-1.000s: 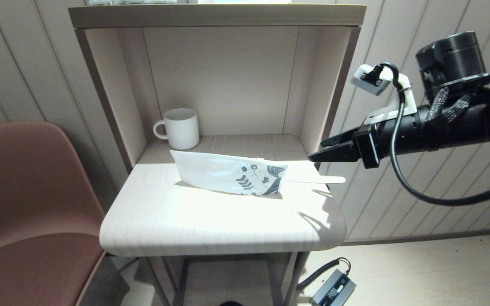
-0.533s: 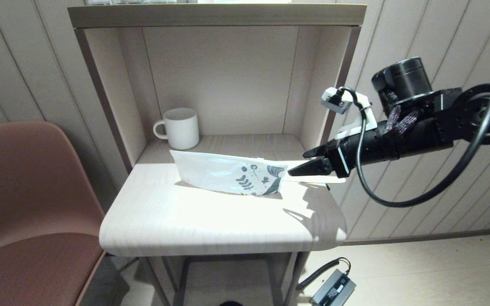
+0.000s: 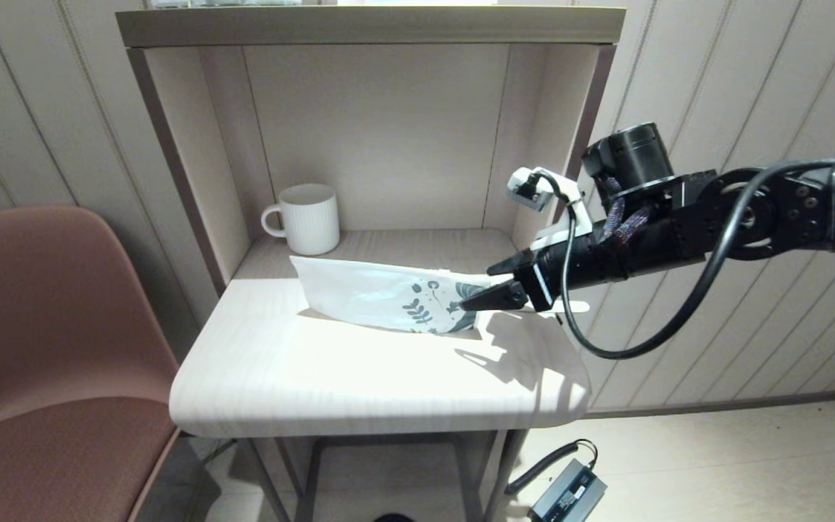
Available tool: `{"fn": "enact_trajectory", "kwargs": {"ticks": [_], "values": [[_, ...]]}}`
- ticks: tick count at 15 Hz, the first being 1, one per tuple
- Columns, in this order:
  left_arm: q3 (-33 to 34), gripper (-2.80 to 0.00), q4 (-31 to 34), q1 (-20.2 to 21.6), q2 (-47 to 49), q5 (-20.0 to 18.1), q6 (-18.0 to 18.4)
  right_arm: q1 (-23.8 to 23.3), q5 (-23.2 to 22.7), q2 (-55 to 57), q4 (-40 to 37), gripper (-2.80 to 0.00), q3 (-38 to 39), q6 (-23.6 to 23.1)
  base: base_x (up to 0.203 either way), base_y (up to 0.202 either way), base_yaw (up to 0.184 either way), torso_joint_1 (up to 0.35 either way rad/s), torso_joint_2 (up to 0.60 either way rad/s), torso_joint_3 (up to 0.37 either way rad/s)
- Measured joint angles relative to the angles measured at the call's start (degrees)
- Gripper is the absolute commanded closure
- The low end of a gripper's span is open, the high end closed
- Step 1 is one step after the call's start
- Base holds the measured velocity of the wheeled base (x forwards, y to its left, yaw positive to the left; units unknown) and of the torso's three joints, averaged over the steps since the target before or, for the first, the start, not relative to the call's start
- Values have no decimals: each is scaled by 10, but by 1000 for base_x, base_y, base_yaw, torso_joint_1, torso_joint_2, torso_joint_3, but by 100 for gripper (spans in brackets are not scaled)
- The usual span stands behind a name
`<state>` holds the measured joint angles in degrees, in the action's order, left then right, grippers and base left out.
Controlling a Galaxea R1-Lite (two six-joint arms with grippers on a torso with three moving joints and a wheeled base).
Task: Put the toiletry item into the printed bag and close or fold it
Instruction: Pick up the storage bag
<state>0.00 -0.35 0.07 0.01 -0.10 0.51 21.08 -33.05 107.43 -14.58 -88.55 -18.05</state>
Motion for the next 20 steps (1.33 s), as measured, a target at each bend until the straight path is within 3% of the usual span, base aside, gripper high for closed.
{"fn": "enact_trajectory", "kwargs": {"ticks": [8, 20], "values": [[0, 0, 1, 0, 0, 0, 0, 27, -27, 18, 1, -280, -14, -57, 0, 0, 0, 0, 0, 0], [0, 0, 1, 0, 0, 0, 0, 28, -28, 51, 2, -280, -42, -62, 0, 0, 0, 0, 0, 0]]}}
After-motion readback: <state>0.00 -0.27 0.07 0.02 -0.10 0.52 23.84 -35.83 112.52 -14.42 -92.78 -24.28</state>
